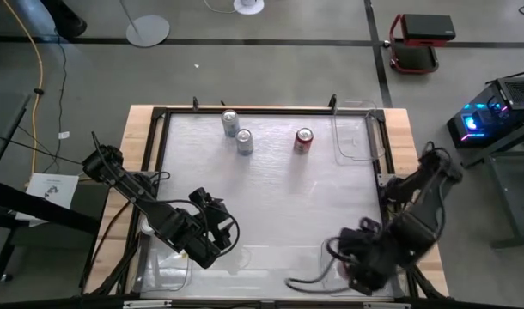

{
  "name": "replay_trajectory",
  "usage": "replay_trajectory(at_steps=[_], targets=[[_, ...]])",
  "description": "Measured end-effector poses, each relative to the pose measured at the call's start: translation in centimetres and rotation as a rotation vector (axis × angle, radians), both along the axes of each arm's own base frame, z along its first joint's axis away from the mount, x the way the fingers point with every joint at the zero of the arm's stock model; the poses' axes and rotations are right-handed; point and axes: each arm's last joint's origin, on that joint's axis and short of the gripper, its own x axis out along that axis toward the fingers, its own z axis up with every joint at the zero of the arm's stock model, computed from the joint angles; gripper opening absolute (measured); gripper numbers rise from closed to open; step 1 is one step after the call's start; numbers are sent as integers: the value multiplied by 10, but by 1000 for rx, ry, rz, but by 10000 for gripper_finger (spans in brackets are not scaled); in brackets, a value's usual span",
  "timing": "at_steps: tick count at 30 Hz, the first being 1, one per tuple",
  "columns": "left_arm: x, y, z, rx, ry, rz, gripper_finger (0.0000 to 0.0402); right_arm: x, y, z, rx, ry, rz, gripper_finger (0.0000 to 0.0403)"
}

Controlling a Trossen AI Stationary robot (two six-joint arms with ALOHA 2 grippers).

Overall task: Sort soda cans
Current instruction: Put the left red-black soda can into the bottom right transparent bin

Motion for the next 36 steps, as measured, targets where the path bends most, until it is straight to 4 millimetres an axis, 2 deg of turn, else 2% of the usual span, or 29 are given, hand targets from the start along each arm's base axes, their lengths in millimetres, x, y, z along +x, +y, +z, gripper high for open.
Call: replay_trajectory(at_steps=[4, 8, 14, 26, 36], targets=[[0, 0, 0, 0, -1, 0, 346, -15, 5, -34, -45, 18, -80, 268], [0, 0, 0, 0, 0, -2, 346, -13, -2, -68, -60, 3, -155, 268], [0, -1, 0, 1, 25, -28, 346, 0, -8, -105, -52, -18, -147, 268], [0, -1, 0, 1, 26, -29, 346, 4, -11, -138, -116, -122, -60, 268], [2, 2, 0, 2, 27, -22, 346, 6, -12, -143, -176, -189, -17, 278]])
